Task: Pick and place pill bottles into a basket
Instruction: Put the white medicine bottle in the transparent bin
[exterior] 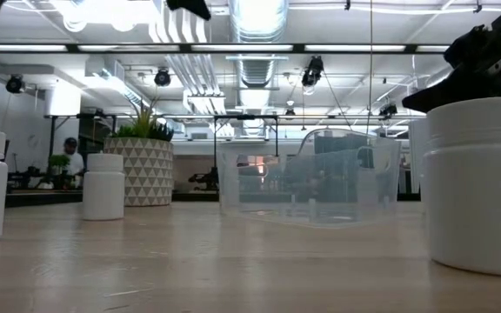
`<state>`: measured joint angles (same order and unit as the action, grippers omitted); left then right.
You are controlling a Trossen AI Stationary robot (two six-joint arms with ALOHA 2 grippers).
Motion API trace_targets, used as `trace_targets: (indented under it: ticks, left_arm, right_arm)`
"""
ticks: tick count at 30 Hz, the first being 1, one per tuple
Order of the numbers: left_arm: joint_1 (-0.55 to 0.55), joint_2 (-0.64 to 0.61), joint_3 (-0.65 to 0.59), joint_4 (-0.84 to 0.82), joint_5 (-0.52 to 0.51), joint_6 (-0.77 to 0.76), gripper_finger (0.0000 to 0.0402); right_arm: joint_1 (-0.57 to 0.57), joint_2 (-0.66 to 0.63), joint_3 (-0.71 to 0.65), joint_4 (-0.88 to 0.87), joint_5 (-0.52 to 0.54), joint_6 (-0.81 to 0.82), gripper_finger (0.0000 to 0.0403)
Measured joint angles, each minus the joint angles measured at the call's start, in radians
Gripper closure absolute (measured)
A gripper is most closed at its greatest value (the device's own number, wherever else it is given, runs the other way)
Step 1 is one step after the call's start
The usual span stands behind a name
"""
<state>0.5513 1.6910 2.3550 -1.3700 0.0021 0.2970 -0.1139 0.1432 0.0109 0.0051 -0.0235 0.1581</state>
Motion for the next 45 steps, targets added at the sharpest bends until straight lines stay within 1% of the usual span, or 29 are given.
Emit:
trace_targets:
  ticks: [9,13,24,31,39,45]
  left_arm:
    - [0.017,0.093,-0.002,-0.089,0.010,0.028,0.0388]
    - [0.017,0.120,-0.002,-0.096,0.053,0.041,0.0388]
    - [0.017,0.212,-0.003,-0.166,0.072,0.060,0.0388]
    - [0.017,0.266,-0.003,-0.167,0.074,0.102,0.0388]
    - [0.016,0.315,-0.004,-0.167,0.077,0.109,0.0388]
    - [0.015,0.356,-0.005,-0.186,0.108,0.109,0.0388]
  right_arm:
    - [0.000,0.042,0.000,0.000,0.000,0.000,0.0390]
    - [0.000,0.062,0.000,0.000,0.000,0.000,0.0390]
    - [0.000,0.063,0.000,0.000,0.000,0.000,0.0390]
    - [0.000,0.063,0.000,0.000,0.000,-0.001,0.0390]
    - [0.000,0.063,0.000,0.000,0.000,-0.001,0.0390]
    - [0.000,0.063,0.000,0.000,0.000,-0.001,0.0390]
